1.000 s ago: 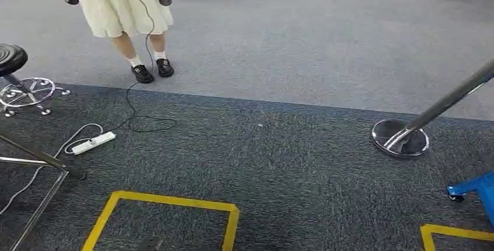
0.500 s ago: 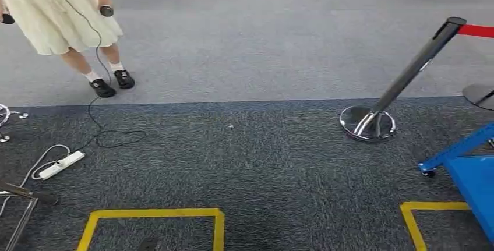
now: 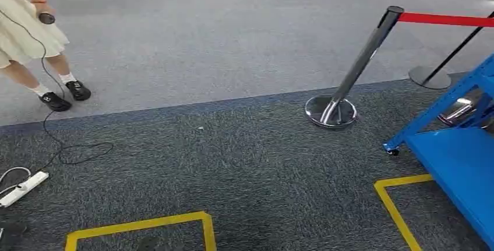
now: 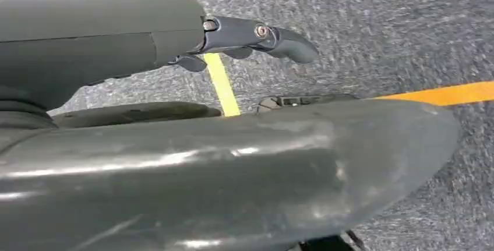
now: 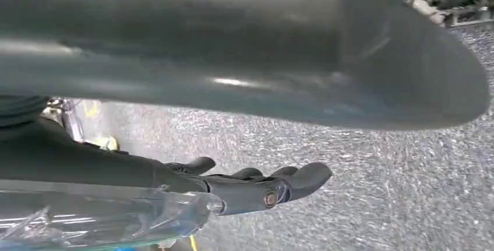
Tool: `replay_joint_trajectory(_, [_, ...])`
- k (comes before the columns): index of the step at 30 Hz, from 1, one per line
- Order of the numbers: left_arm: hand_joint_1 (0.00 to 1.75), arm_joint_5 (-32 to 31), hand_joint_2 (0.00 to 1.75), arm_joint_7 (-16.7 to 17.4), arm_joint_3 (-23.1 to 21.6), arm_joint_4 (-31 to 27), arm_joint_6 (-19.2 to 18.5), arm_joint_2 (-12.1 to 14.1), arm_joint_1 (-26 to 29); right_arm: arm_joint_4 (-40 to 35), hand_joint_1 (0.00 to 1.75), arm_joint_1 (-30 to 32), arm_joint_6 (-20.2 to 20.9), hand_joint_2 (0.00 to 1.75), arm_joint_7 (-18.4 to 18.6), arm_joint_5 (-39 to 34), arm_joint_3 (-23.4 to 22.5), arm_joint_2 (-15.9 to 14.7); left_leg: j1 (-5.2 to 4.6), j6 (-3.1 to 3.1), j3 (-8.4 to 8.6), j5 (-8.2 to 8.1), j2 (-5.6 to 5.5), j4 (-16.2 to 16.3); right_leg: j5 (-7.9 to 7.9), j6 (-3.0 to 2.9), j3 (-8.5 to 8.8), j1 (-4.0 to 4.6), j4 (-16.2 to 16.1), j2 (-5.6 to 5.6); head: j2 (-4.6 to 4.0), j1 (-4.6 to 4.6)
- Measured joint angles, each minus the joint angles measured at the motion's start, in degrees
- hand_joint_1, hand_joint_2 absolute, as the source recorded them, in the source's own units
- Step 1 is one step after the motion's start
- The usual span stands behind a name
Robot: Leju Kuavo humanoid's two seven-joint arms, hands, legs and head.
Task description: Take the parts from the cabinet and place them on the table.
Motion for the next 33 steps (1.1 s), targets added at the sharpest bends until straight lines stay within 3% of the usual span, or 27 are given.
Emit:
replay_joint_trajectory(1, [0.0,-0.02,0.0,0.0,0.0,0.0,0.0,0.02,0.02,0.0,0.0,-0.15,0.0,0.0,-0.02,0.0,-0.09,0.04,-0.22,-0.36,0.33,-0.24,0.41,0.01,0.86,-0.03,2.36,0.08,-4.09,-2.8,0.0,0.02])
replay_joint_trajectory(2, [0.0,-0.04,0.0,0.0,0.0,0.0,0.02,0.06,0.01,0.0,0.0,-0.42,0.07,0.0,-0.02,0.02,-0.11,0.22,-0.7,-0.81,0.28,-0.65,0.89,0.37,0.57,-0.59,2.91,0.38,-4.76,-2.7,0.0,0.02])
replay_joint_trajectory(4, [0.0,-0.09,0.0,0.0,0.0,0.0,0.02,0.11,-0.12,0.0,0.0,-0.33,0.04,0.0,-0.04,-0.08,-0.26,0.22,-0.59,-1.1,0.58,-0.51,1.65,0.11,0.64,-1.4,2.36,0.59,-4.67,-1.49,0.0,-0.41])
replay_joint_trajectory(6, [0.0,-0.09,0.0,0.0,-0.02,0.0,0.04,0.04,-0.17,0.0,0.0,-0.31,0.04,0.0,-0.15,-0.42,-0.57,0.22,-0.35,-1.82,0.91,-0.79,2.44,-0.13,0.89,-2.26,2.38,0.6,-5.06,-0.38,0.02,-0.31])
replay_joint_trajectory(7, [0.0,-0.09,0.0,0.0,-0.02,0.0,0.04,0.07,-0.24,0.0,0.0,-0.23,0.02,0.0,-0.2,-0.53,-0.63,0.24,-0.16,-2.12,0.68,-1.59,0.33,0.64,1.07,-2.57,2.5,0.34,-5.22,0.2,0.02,-0.48])
replay_joint_trajectory(8, [0.0,-0.09,0.0,0.0,-0.02,0.0,0.05,0.0,-0.24,-0.02,0.0,-0.31,0.0,0.0,-0.2,-0.59,-0.66,0.22,-0.09,-2.2,-0.51,-3.47,-1.25,3.28,1.16,-2.85,2.45,0.24,-5.23,0.64,0.0,-0.68])
replay_joint_trajectory(10, [0.0,-0.07,0.0,0.0,0.0,0.0,0.09,0.07,-0.1,0.0,0.0,-0.4,0.02,0.0,-0.31,-0.61,-0.7,0.31,-0.1,-2.3,-5.25,-7.9,-2.68,12.94,1.17,-3.17,2.34,0.24,-5.23,1.92,0.0,-0.79])
replay_joint_trajectory(11, [0.0,0.0,0.0,0.0,0.0,0.0,0.15,0.11,-0.01,0.0,0.0,-0.34,0.02,0.0,-0.31,-0.63,-0.7,0.33,-0.12,-2.27,-7.44,-9.0,-2.9,16.86,1.17,-3.17,2.32,0.26,-5.23,2.66,0.0,-0.79])
replay_joint_trajectory(12, [0.0,0.0,0.0,0.0,0.0,0.0,0.18,0.15,0.07,0.0,0.0,-0.27,0.02,0.0,-0.31,-0.63,-0.74,0.33,-0.12,-2.17,-8.4,-8.55,-2.95,18.01,1.17,-3.17,2.34,0.25,-5.23,3.42,0.0,-0.79])
replay_joint_trajectory(13, [0.0,0.0,0.0,0.0,0.0,0.0,0.17,0.15,0.07,0.0,0.0,-0.22,0.02,0.0,-0.31,-0.63,-0.81,0.33,-0.1,-2.09,-8.13,-6.86,-3.0,16.73,1.18,-3.15,2.37,0.24,-5.22,4.13,0.0,-0.81])
replay_joint_trajectory(15, [0.0,-0.02,0.0,0.0,0.0,0.0,0.17,0.17,-0.01,0.0,0.0,-0.24,0.02,0.0,-0.31,-0.63,-0.92,0.33,0.04,-1.93,-4.62,-1.54,-3.79,8.67,1.31,-2.89,2.46,0.09,-5.19,5.68,0.0,-0.79])
replay_joint_trajectory(16, [0.0,-0.02,0.0,0.0,0.0,0.0,0.18,0.15,-0.03,0.0,0.0,-0.28,0.02,0.0,-0.31,-0.63,-0.92,0.35,0.26,-1.98,-2.39,0.48,-5.83,4.04,1.36,-2.6,2.44,-0.01,-5.19,6.37,0.0,-0.83])
replay_joint_trajectory(17, [0.0,0.0,0.0,0.0,0.0,0.0,0.17,0.11,-0.02,0.0,0.0,-0.43,0.02,0.0,-0.31,-0.63,-0.92,0.35,0.37,-1.98,-1.16,0.7,-7.62,0.71,1.27,-2.09,2.04,0.46,-4.6,7.11,0.0,-1.03])
replay_joint_trajectory(19, [0.0,0.0,0.0,0.0,0.0,0.0,0.17,0.11,-0.14,0.0,0.0,-0.29,0.0,0.0,-0.31,-0.66,-1.0,0.35,0.25,-1.69,-1.38,0.51,-6.88,0.82,1.6,-1.46,1.6,0.16,-4.96,7.98,0.0,-1.05])
replay_joint_trajectory(21, [0.0,0.02,0.0,0.0,0.0,0.0,0.17,0.07,-0.18,0.0,0.0,0.19,-0.07,0.0,-0.28,-0.68,-1.14,0.35,0.23,-0.8,-1.34,0.9,-5.86,0.61,1.89,-0.69,1.22,-0.12,-5.43,8.93,0.0,-1.03])
replay_joint_trajectory(22, [0.0,0.02,0.0,0.0,0.0,0.0,0.17,0.04,-0.27,0.0,0.0,0.3,-0.11,0.0,-0.11,-0.68,-1.22,0.35,0.33,-0.39,-1.31,1.05,-5.11,0.46,1.35,-0.62,1.1,0.0,-4.63,6.96,0.0,-0.96])
replay_joint_trajectory(23, [0.0,0.02,0.0,0.0,0.0,0.0,0.15,0.02,-0.25,0.0,0.0,0.19,-0.15,0.0,0.0,-0.66,-1.35,0.35,0.22,0.02,-1.32,1.02,-4.68,0.46,-0.32,-0.52,-0.01,0.24,-2.39,4.27,0.0,-0.43])
replay_joint_trajectory(24, [0.0,0.02,0.0,0.0,0.02,0.0,0.15,0.04,-0.13,0.0,0.0,-0.06,-0.18,0.0,0.02,-0.66,-1.48,0.35,0.04,0.27,-1.33,0.96,-3.93,0.46,-2.74,-0.34,-2.02,0.23,1.84,2.82,0.02,-0.24])
replay_joint_trajectory(26, [0.0,0.02,0.0,0.0,0.02,0.0,0.15,0.09,0.12,0.0,0.0,-0.24,-0.18,0.0,0.04,-0.63,-1.57,0.35,-0.23,0.45,-1.35,0.87,-2.25,0.47,-6.57,-0.21,-6.1,0.22,10.7,1.78,0.0,-0.26])
replay_joint_trajectory(27, [0.0,0.02,0.0,0.0,0.04,0.0,0.15,0.11,0.13,0.0,0.0,-0.2,-0.18,0.0,0.04,-0.63,-1.59,0.35,-0.3,0.46,-1.35,0.86,-1.57,0.47,-6.86,-0.19,-6.84,0.22,12.58,1.6,0.0,-0.31])
replay_joint_trajectory(28, [0.0,0.02,0.0,0.0,0.04,0.0,0.15,0.11,0.09,0.0,0.0,-0.06,-0.18,0.0,0.04,-0.63,-1.66,0.35,-0.31,0.48,-1.32,0.82,-1.0,0.47,-5.86,-0.21,-6.19,0.22,11.68,1.5,0.0,-0.28])
replay_joint_trajectory(30, [0.0,0.0,0.0,0.0,0.02,0.0,0.0,0.09,0.04,0.0,0.0,0.08,-0.18,0.0,0.11,-0.61,-1.83,0.35,-0.32,0.32,-1.14,0.71,0.18,0.48,-1.63,-0.39,-1.35,0.23,3.2,0.66,0.0,-0.28])
replay_joint_trajectory(31, [0.0,-0.02,0.0,0.0,0.02,0.0,0.0,0.07,0.05,0.0,0.0,-0.04,-0.18,0.0,0.11,-0.57,-1.88,0.35,-0.32,0.11,-0.95,0.58,0.71,0.5,0.19,-0.5,1.79,0.26,-2.11,-1.25,0.02,-0.24])
replay_joint_trajectory(32, [0.0,-0.02,0.0,0.0,0.04,0.0,0.02,0.09,0.1,0.0,0.0,-0.28,-0.18,0.0,0.09,-0.48,-1.9,0.39,-0.7,-0.23,-0.84,0.4,1.06,0.59,-0.33,-0.66,2.98,0.68,-4.74,-3.44,0.0,-0.24])
replay_joint_trajectory(33, [0.0,-0.07,0.0,0.0,0.02,0.0,0.02,0.11,0.1,0.0,0.0,-0.44,-0.2,0.0,0.04,-0.59,-1.95,0.39,-0.87,-0.59,-0.78,0.23,1.43,0.74,0.16,-1.19,3.23,0.6,-4.86,-2.61,0.0,-0.48])
